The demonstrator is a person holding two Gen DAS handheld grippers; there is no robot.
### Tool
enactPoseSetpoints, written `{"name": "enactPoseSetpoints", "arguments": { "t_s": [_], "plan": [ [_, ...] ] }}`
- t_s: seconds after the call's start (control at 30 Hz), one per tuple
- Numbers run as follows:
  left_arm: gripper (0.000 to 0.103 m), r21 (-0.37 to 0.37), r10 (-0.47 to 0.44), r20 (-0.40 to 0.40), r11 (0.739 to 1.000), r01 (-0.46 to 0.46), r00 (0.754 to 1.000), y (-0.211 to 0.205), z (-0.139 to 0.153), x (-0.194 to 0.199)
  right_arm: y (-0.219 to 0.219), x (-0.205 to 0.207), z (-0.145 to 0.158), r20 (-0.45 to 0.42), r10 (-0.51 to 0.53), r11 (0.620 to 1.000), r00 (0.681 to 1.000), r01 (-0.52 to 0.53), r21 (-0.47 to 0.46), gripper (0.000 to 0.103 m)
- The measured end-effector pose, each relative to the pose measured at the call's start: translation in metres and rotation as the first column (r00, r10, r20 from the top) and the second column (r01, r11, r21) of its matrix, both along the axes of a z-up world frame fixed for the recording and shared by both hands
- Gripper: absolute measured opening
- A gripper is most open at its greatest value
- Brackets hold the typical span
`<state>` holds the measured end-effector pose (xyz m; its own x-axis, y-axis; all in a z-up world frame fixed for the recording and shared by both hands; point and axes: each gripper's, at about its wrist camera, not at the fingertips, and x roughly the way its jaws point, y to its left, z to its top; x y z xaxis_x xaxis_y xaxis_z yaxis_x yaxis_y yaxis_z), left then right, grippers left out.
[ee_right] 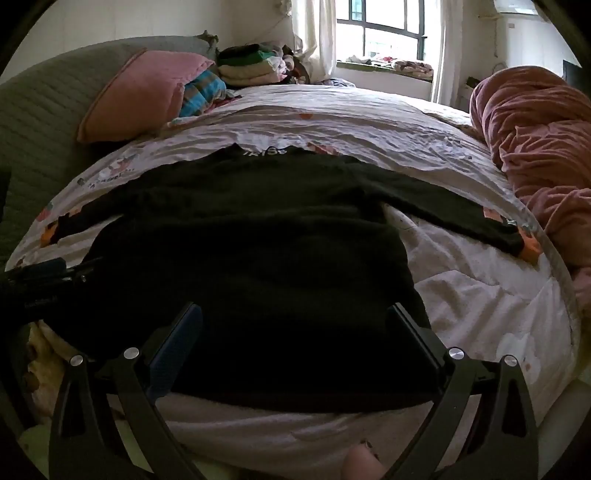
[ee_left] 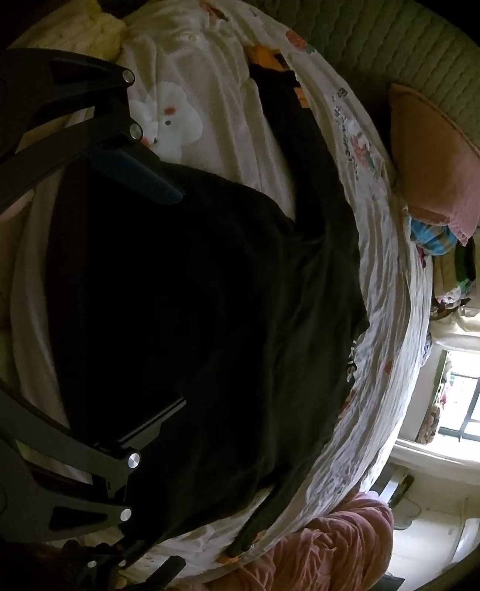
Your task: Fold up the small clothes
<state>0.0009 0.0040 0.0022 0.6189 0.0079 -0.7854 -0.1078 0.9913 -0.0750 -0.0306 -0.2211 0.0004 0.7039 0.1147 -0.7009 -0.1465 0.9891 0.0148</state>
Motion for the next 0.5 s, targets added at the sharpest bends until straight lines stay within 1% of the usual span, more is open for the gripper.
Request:
{"name": "enactPoseSetpoints", "arguments": {
  "t_s": [0.5],
  "plan": [
    [0.094,0.008,0.0,0.009,1.0,0.0,1.0,0.0002,0.0007,-0.0022,-0.0005,-0.0018,0.001,0.004,-0.007,1.0,1.0,0.008,-0.008,0.099]
  ]
}}
